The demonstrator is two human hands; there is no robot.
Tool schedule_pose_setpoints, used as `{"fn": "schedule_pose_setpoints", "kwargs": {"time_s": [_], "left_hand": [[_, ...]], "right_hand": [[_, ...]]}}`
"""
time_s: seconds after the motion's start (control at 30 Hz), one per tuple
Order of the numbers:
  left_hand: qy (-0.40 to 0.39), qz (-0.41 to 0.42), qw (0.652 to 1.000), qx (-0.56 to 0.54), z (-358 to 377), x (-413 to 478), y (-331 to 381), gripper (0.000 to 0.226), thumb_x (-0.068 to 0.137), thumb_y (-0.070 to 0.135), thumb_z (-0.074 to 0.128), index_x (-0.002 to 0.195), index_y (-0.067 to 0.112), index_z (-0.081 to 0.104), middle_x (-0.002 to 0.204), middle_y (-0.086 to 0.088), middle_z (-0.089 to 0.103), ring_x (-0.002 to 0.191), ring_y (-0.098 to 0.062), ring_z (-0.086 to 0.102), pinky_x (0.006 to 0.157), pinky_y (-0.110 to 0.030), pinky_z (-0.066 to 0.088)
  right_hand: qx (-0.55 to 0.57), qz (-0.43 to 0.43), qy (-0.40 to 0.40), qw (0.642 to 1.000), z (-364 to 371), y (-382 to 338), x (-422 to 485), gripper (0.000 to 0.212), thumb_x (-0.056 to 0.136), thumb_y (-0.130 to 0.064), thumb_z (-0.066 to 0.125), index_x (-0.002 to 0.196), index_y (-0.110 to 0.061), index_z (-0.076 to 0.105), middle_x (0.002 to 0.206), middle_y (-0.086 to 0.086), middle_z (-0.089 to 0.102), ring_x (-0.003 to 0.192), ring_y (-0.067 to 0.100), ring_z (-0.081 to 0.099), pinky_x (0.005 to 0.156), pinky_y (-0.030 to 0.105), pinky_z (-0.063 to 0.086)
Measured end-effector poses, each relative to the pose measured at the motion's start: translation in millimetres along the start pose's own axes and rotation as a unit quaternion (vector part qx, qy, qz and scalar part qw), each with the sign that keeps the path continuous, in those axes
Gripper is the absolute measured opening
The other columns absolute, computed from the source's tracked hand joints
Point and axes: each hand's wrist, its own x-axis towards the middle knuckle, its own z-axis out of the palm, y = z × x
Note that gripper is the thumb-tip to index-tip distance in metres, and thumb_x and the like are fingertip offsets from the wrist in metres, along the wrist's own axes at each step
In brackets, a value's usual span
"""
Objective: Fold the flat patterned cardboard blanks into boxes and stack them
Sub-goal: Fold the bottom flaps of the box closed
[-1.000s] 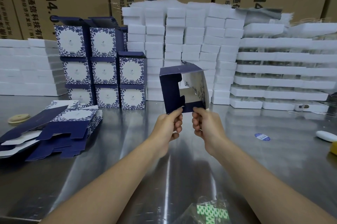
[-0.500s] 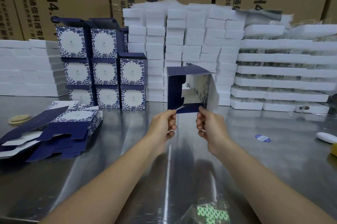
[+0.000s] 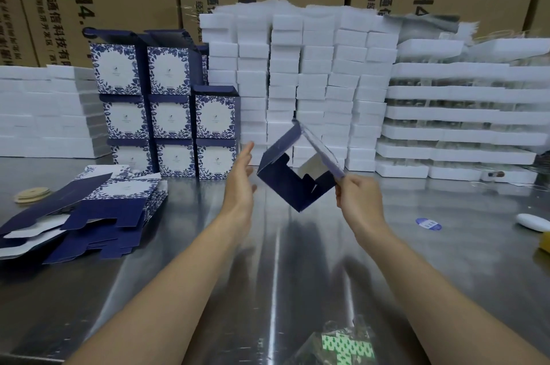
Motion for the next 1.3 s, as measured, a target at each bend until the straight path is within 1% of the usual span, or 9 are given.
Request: {"fn": "schedule_pose_setpoints", "kwargs": {"time_s": [0.13, 0.23, 0.33, 0.5, 0.9, 1.0, 1.07, 1.13, 1.3], "left_hand": [[-0.103, 0.036, 0.990, 0.084, 1, -2, -5, 0.035, 0.110, 0.025, 0.051, 0.138, 0.019, 0.069, 0.142, -0.001, 0.068, 0.138, -0.019, 0.058, 0.119, -0.034, 0.040], [-0.136, 0.045, 0.985, 0.094, 8, -9, -8, 0.036, 0.111, 0.014, 0.052, 0.146, 0.017, 0.060, 0.138, 0.006, 0.068, 0.128, -0.003, 0.061, 0.105, -0.013, 0.045], [-0.139, 0.051, 0.984, 0.097, 8, -9, -11, 0.029, 0.110, 0.010, 0.052, 0.127, 0.032, 0.062, 0.108, 0.028, 0.075, 0.099, 0.018, 0.066, 0.083, -0.003, 0.047], [-0.142, 0.043, 0.984, 0.104, 6, -6, -17, 0.024, 0.108, 0.018, 0.059, 0.128, 0.027, 0.066, 0.118, 0.003, 0.076, 0.094, 0.000, 0.073, 0.073, -0.013, 0.053], [0.017, 0.138, 0.961, 0.238, -9, 12, -37, 0.011, 0.089, 0.041, 0.078, 0.099, 0.041, 0.074, 0.088, 0.016, 0.077, 0.080, -0.005, 0.073, 0.075, -0.032, 0.061], [0.064, 0.090, 0.975, 0.191, -10, 19, -38, 0.004, 0.094, 0.028, 0.077, 0.096, 0.030, 0.075, 0.093, 0.001, 0.078, 0.090, -0.025, 0.075, 0.084, -0.049, 0.062], [0.088, 0.035, 0.990, 0.107, -12, 24, -40, 0.005, 0.098, 0.019, 0.074, 0.100, 0.015, 0.074, 0.101, -0.013, 0.077, 0.092, -0.035, 0.074, 0.074, -0.051, 0.064], [0.096, -0.021, 0.995, -0.012, -14, 24, -39, 0.005, 0.100, 0.012, 0.070, 0.101, 0.007, 0.071, 0.105, -0.017, 0.076, 0.085, -0.030, 0.074, 0.056, -0.036, 0.062], [0.086, -0.116, 0.971, -0.192, -12, 18, -27, 0.007, 0.100, 0.005, 0.066, 0.108, 0.004, 0.066, 0.099, -0.016, 0.077, 0.071, -0.015, 0.078, 0.059, -0.030, 0.062]], "right_hand": [[-0.081, -0.043, -0.019, 0.996, 1, 10, 4, 0.041, 0.093, -0.032, 0.053, 0.057, -0.015, 0.043, 0.051, -0.004, 0.040, 0.059, 0.022, 0.034, 0.059, 0.035, 0.030], [-0.136, -0.064, -0.024, 0.988, 1, 13, 4, 0.047, 0.097, -0.043, 0.051, 0.060, -0.017, 0.040, 0.049, -0.006, 0.041, 0.060, 0.023, 0.038, 0.057, 0.037, 0.031], [-0.158, -0.070, -0.017, 0.985, -2, 8, 1, 0.058, 0.091, -0.066, 0.050, 0.064, -0.016, 0.040, 0.052, -0.004, 0.046, 0.061, 0.024, 0.045, 0.057, 0.037, 0.035], [-0.199, -0.085, 0.011, 0.976, -5, 0, -6, 0.081, 0.080, -0.096, 0.038, 0.063, -0.017, 0.033, 0.049, -0.006, 0.040, 0.057, 0.022, 0.042, 0.055, 0.037, 0.031], [-0.106, -0.184, -0.039, 0.976, 0, -1, -10, 0.056, 0.097, -0.074, 0.045, 0.067, -0.027, 0.038, 0.057, -0.010, 0.043, 0.058, 0.011, 0.038, 0.060, 0.039, 0.035], [-0.098, -0.227, -0.047, 0.968, 3, 2, -11, 0.044, 0.101, -0.068, 0.047, 0.073, -0.033, 0.045, 0.064, -0.012, 0.053, 0.062, 0.011, 0.047, 0.060, 0.036, 0.040], [-0.092, -0.244, -0.032, 0.965, 6, 3, -10, 0.039, 0.100, -0.067, 0.049, 0.082, -0.034, 0.050, 0.072, -0.011, 0.058, 0.066, 0.012, 0.053, 0.061, 0.034, 0.043], [-0.085, -0.242, -0.010, 0.967, 8, 2, -11, 0.034, 0.098, -0.069, 0.052, 0.090, -0.036, 0.050, 0.080, -0.011, 0.060, 0.070, 0.013, 0.056, 0.063, 0.035, 0.046], [-0.139, -0.167, -0.070, 0.974, 9, 1, -16, 0.050, 0.089, -0.085, 0.047, 0.079, -0.036, 0.051, 0.070, -0.012, 0.060, 0.064, 0.010, 0.055, 0.064, 0.039, 0.047]]}}
